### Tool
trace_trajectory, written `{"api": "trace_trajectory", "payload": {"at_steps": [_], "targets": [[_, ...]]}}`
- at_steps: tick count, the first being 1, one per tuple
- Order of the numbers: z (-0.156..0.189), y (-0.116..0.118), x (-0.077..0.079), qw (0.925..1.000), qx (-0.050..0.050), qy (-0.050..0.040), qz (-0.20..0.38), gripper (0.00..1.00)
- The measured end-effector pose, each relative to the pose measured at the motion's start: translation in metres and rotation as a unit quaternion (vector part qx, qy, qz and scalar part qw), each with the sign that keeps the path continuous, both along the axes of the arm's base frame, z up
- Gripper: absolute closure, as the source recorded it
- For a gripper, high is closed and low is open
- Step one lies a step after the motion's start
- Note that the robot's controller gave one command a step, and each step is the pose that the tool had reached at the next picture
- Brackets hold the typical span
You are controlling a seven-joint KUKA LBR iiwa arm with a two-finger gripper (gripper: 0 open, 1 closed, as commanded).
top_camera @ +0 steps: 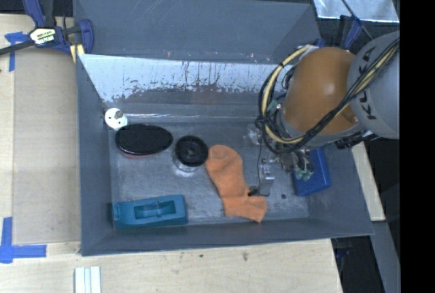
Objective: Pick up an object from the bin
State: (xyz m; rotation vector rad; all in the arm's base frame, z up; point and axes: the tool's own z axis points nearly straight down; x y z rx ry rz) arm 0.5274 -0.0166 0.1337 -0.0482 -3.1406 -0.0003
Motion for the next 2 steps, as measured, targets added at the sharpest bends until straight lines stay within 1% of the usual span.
{"api": "trace_trajectory", "payload": {"at_steps": [1,2], "targets": [[-0.030,0.011,0.004,0.9975,0.000,-0.0034,-0.071,0.00],[-0.052,0.027,0.008,0.9955,0.000,-0.0001,-0.095,0.00]]}}
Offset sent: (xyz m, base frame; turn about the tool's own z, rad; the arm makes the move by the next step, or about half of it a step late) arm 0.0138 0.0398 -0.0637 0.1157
